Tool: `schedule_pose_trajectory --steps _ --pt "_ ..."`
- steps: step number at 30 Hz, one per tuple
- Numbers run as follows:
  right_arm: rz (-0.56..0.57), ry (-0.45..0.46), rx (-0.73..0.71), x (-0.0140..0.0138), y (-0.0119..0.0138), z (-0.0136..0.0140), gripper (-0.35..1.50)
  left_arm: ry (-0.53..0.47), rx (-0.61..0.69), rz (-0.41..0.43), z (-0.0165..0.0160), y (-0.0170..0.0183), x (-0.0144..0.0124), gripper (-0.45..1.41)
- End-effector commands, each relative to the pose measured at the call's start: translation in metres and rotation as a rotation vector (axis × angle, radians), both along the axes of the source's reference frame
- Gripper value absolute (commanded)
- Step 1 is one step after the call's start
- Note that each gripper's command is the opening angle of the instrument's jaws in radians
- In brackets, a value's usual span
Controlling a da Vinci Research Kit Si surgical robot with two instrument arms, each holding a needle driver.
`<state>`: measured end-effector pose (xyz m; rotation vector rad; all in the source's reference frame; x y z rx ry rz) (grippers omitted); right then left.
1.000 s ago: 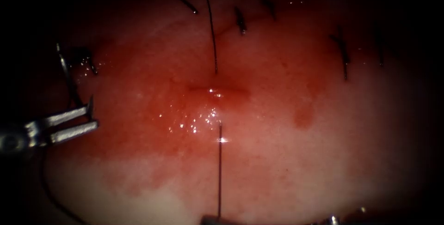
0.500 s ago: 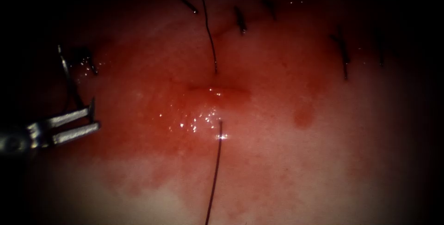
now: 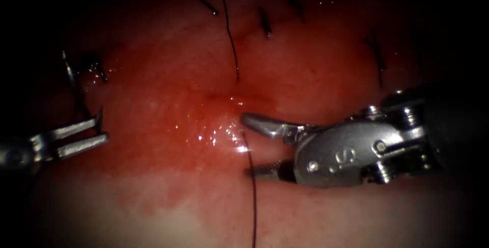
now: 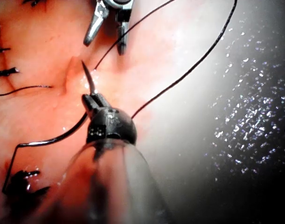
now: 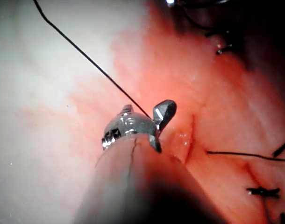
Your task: Wound Closure
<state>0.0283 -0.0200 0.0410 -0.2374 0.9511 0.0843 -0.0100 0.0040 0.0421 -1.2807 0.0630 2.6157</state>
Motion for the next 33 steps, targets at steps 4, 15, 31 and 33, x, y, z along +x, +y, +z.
schedule_pose_trajectory --steps 4,15,31,33 --pt "-0.016 -0.070 0.000 0.0013 -0.0012 0.0039 1.45 0.000 0.006 0.004 0.0004 -0.0010 -0.0006 -0.45" --pt "0.040 -0.332 0.045 0.0004 -0.0034 0.0049 -0.35 0.003 0.008 0.004 0.0003 -0.0010 -0.0005 -0.45" --pt "0.061 -0.013 0.193 -0.0033 -0.0054 -0.0032 -0.35 0.004 0.008 0.003 0.0003 -0.0010 -0.0006 -0.45" --pt "0.067 0.014 0.210 -0.0035 -0.0048 -0.0026 0.09 0.005 0.008 0.002 0.0003 -0.0010 -0.0006 -0.45"
